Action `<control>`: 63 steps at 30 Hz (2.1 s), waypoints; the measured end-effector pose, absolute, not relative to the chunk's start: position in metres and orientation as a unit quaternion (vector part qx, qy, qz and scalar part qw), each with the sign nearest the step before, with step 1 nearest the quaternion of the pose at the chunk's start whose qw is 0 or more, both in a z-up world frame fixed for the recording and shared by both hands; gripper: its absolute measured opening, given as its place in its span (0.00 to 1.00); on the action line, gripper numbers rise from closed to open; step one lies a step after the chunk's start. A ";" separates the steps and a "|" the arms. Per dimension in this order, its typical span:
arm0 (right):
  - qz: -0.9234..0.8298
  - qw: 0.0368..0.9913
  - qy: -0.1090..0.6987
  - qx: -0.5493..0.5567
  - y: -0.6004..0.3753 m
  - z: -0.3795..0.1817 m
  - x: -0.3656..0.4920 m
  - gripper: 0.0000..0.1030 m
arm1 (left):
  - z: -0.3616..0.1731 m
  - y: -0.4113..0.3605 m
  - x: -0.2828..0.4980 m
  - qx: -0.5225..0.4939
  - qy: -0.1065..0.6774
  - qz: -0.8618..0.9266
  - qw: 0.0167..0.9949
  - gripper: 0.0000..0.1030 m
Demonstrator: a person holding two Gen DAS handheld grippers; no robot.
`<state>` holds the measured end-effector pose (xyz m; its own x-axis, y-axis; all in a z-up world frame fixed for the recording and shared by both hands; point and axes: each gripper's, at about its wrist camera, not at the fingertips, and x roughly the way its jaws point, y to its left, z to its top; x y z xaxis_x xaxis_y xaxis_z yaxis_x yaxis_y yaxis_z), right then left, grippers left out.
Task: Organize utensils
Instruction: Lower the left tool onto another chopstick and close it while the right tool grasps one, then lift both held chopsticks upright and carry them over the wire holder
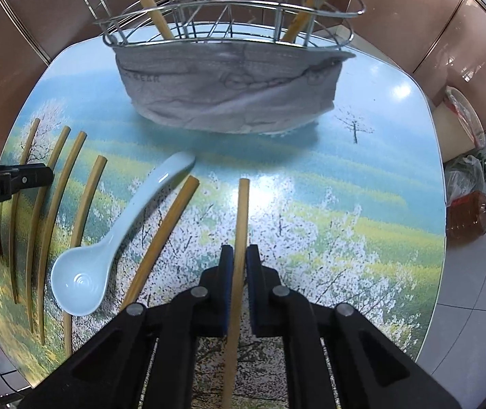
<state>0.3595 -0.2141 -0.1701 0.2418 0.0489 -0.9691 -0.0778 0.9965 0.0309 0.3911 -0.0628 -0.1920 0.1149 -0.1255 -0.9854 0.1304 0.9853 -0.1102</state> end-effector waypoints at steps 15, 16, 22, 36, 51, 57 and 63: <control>0.065 0.819 0.569 0.042 -0.240 -0.154 0.331 0.06 | -0.175 -0.051 0.361 -0.011 0.633 -0.080 0.770 0.06; 0.068 0.824 0.561 0.043 -0.240 -0.149 0.326 0.06 | -0.169 -0.048 0.357 -0.013 0.627 -0.080 0.775 0.06; 0.081 0.852 0.516 0.051 -0.247 -0.114 0.297 0.06 | -0.133 -0.036 0.329 -0.024 0.588 -0.077 0.805 0.06; 0.092 0.895 0.433 0.055 -0.236 -0.038 0.218 0.06 | -0.038 -0.025 0.262 -0.042 0.504 -0.105 0.856 0.06; 0.088 0.939 0.328 0.054 -0.240 0.064 0.188 0.06 | 0.080 -0.046 0.230 -0.062 0.394 -0.158 0.903 0.06; 0.085 0.950 0.296 0.046 -0.246 0.104 0.209 0.06 | 0.115 -0.065 0.252 -0.069 0.361 -0.176 0.913 0.06; 0.074 0.962 0.261 0.038 -0.255 0.144 0.246 0.06 | 0.144 -0.085 0.291 -0.080 0.334 -0.186 0.921 0.06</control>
<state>0.2460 -0.2548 0.1442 0.8529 0.1631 -0.4960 -0.1234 0.9860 0.1120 0.2911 -0.0851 0.1441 0.7084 -0.3949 -0.5850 0.2884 0.9184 -0.2708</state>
